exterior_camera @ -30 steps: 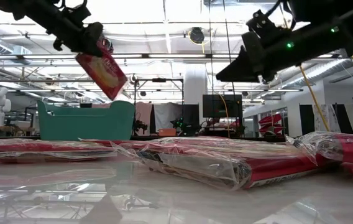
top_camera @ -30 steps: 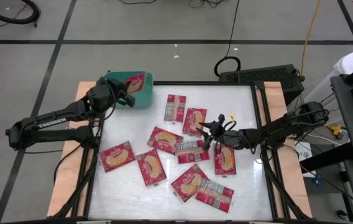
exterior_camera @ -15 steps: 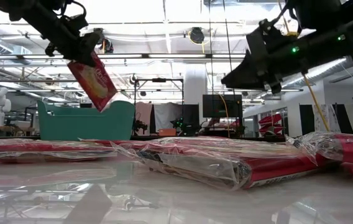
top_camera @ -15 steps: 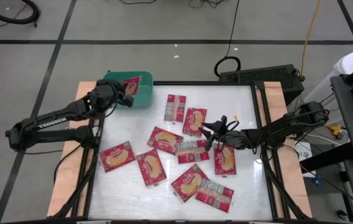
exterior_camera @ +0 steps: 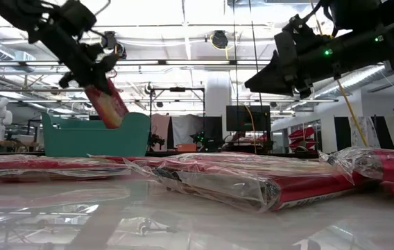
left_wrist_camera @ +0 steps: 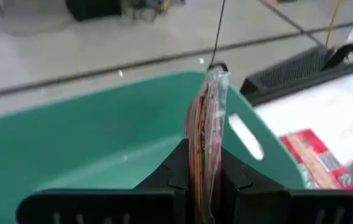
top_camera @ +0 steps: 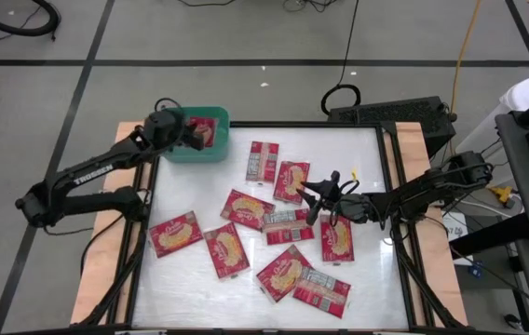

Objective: Sort popcorn bags into baskets
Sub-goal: Stack the red popcorn bag on the red popcorn bag in the green bin

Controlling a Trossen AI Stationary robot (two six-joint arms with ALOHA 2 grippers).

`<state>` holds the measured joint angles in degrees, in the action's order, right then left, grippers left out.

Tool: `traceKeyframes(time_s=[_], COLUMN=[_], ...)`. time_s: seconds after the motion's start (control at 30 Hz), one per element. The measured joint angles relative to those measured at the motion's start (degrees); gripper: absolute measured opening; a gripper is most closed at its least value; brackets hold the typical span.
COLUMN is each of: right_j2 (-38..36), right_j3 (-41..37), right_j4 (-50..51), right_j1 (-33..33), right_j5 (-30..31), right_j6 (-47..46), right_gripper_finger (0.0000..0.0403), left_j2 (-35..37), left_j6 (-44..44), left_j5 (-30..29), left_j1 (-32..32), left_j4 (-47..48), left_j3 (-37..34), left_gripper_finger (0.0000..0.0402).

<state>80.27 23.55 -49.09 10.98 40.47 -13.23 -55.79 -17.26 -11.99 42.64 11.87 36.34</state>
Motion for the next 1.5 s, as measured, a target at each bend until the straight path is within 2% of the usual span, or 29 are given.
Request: traceKeyframes(time_s=[0.13,0.33,0.47,0.93,1.07,1.2,1.3,1.5], right_j2=[0.0,0.0,0.0,0.0,0.0,0.0,0.0,0.0], right_j3=[0.0,0.0,0.0,0.0,0.0,0.0,0.0,0.0], right_j4=[-5.4,-3.7,-1.1,-0.7,-0.8,-0.8,-0.8,-0.8], right_j1=[0.0,0.0,0.0,0.0,0.0,0.0,0.0,0.0], right_j5=[-0.2,-0.3,-1.4,-3.3,-3.3,-3.2,-3.2,-3.1], right_j6=[5.3,12.5,12.5,12.4,12.4,12.4,12.4,11.2], right_gripper_finger=[0.0121,0.0121,0.0121,0.0121,0.0121,0.0121,0.0121,0.0121], left_j2=[-4.1,-6.5,-7.0,-6.9,-6.9,-6.9,-6.9,-5.9], left_j6=[-2.2,-7.3,-8.3,-4.8,-3.2,-2.7,0.8,5.7], left_j5=[0.6,-0.2,-1.6,-3.8,-4.6,-5.2,-5.3,-4.7], left_j1=[0.5,0.5,0.8,4.8,5.5,6.2,6.3,6.2], left_j4=[0.0,-0.1,0.4,3.0,2.9,2.6,0.0,1.8], left_j3=[0.0,0.0,0.0,0.0,0.0,-0.1,0.2,5.4], left_gripper_finger=[0.0024,0.0038,0.0053,0.0061,0.0088,0.0133,0.0163,0.0196])
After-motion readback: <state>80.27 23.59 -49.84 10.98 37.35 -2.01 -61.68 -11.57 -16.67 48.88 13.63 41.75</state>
